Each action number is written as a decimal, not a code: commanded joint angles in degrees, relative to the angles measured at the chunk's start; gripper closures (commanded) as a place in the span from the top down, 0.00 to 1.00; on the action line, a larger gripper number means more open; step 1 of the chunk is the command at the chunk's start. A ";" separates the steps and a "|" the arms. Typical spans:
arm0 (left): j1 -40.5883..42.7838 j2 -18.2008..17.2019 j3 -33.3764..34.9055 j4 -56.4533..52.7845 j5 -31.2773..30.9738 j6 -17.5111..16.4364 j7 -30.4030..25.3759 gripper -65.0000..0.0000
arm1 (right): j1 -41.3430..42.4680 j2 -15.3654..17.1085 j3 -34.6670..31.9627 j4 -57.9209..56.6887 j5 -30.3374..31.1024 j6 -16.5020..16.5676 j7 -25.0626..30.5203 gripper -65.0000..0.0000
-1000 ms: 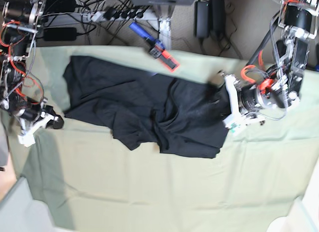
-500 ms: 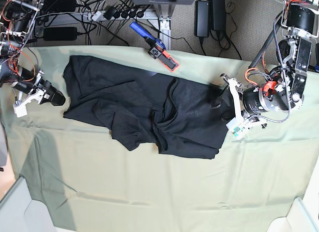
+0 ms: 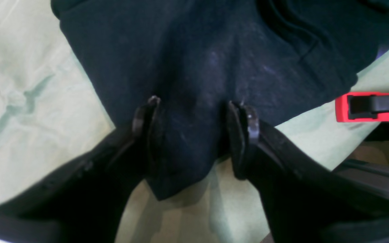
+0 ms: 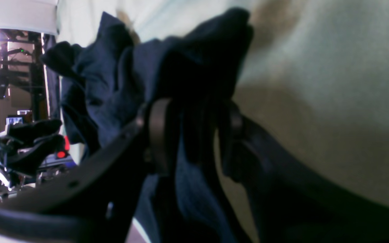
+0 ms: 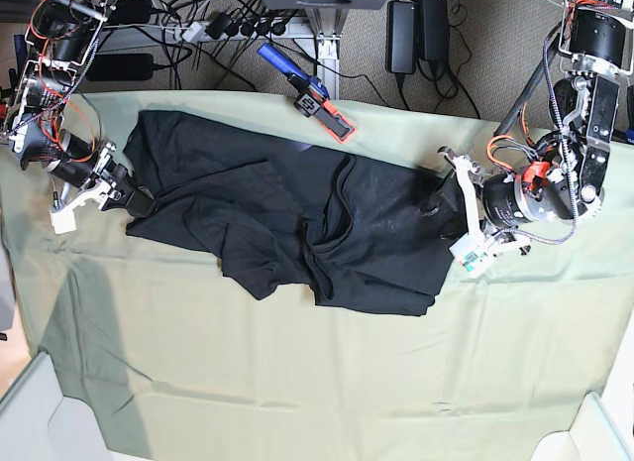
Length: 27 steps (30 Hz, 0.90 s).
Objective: Fold the T-shirt properly
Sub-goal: 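Grasp the shirt's other end with the right gripper, holding with left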
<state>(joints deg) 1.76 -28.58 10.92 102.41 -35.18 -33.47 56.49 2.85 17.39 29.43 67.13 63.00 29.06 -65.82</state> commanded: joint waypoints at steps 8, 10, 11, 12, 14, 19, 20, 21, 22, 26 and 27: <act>-0.83 -0.66 -0.50 0.94 -0.59 -0.61 -1.22 0.51 | 0.28 -2.16 -5.11 0.87 0.15 5.22 -2.16 0.35; -0.81 -0.66 -0.50 0.94 -0.59 -0.61 -1.20 0.51 | 0.28 -2.40 -5.20 1.75 -0.28 5.22 -2.16 0.35; -0.81 -0.66 -0.50 0.94 -0.59 -0.61 -1.20 0.51 | 0.28 -2.51 -5.20 2.40 -0.76 5.20 -2.14 0.35; -0.81 -0.66 -0.50 0.94 -0.59 -0.61 -1.20 0.51 | 0.28 -2.64 -5.20 3.19 -1.36 5.20 -2.16 0.35; -0.83 -0.66 -0.50 0.94 -0.61 -0.61 -1.22 0.51 | 0.28 -2.86 -5.20 5.09 -2.10 5.20 -2.14 0.35; -0.83 -0.66 -0.50 0.94 -0.63 -0.61 -1.25 0.51 | 0.28 -3.28 -5.90 9.29 -4.07 5.16 -2.10 0.35; -0.83 -0.66 -0.50 0.94 -0.63 -0.61 -1.25 0.51 | 0.28 -3.26 -6.25 9.66 -4.24 5.16 -2.08 0.35; -0.83 -0.66 -0.50 0.94 -0.63 -0.61 -1.25 0.51 | 0.28 -3.26 -6.62 9.90 -4.48 5.14 -1.92 0.35; -0.83 -0.63 -0.50 0.94 -0.63 -0.61 -1.27 0.51 | 0.28 -3.26 -6.99 9.94 -4.72 5.03 -1.84 0.35; -0.83 -0.66 -0.50 0.94 -0.63 -0.61 -1.25 0.51 | 0.31 -3.26 -7.54 9.94 -4.76 5.03 -1.46 0.35; -0.83 -0.63 -0.50 0.94 -0.63 -0.61 -1.25 0.51 | 0.31 -3.23 -7.54 9.94 -4.76 5.03 -1.25 0.32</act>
<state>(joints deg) 1.76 -28.58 10.92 102.41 -35.20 -33.47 56.49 2.52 13.47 21.87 76.18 57.76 29.12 -67.31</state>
